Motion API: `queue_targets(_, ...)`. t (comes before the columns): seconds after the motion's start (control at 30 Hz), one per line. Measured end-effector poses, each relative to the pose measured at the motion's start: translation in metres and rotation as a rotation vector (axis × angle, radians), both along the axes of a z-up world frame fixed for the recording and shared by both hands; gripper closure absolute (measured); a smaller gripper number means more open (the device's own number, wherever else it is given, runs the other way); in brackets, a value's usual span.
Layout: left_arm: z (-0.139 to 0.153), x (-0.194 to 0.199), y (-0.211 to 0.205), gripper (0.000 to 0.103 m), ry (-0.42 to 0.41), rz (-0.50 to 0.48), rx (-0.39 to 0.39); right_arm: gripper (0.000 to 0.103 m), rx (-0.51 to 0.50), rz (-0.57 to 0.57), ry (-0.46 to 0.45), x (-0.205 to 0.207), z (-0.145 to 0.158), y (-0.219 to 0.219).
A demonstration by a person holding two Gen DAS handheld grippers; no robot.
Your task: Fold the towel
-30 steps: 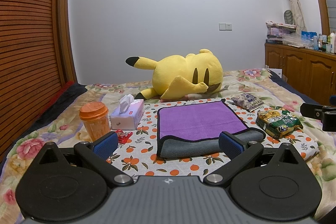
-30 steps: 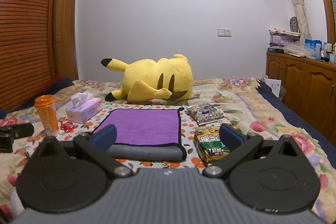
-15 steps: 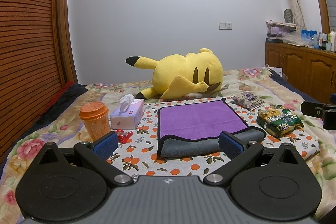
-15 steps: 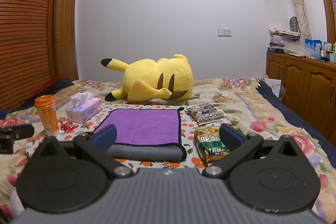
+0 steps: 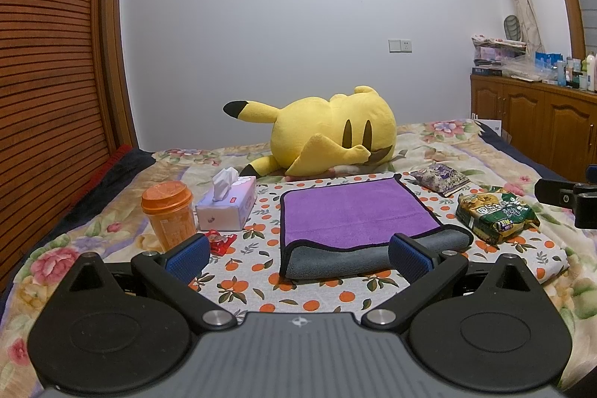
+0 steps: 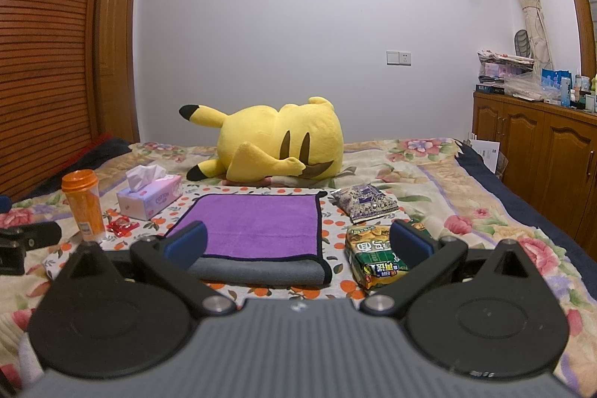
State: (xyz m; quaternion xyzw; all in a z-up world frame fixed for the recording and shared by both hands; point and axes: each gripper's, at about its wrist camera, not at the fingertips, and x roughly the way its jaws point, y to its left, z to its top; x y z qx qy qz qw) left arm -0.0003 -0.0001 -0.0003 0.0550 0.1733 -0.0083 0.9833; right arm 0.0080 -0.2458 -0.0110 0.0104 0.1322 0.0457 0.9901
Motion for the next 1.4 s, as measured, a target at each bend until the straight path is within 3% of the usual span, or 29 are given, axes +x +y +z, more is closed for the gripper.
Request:
queue_targets(0.23, 0.0, 0.002, 0.004, 0.0, 0.013, 0.002, 0.001, 0.0, -0.002, 0.001, 0.001, 0.0, -0.001, 0.002)
queue_targets(0.6, -0.006, 0.015, 0.001, 0.0, 0.097, -0.018, 0.0, 0.0, -0.028, 0.013, 0.018, 0.009, -0.004, 0.012)
queue_targets(1.4, 0.004, 0.058, 0.018, 0.0, 0.131, 0.002, 0.007, 0.0, -0.087, 0.038, 0.099, 0.05, -0.016, 0.024)
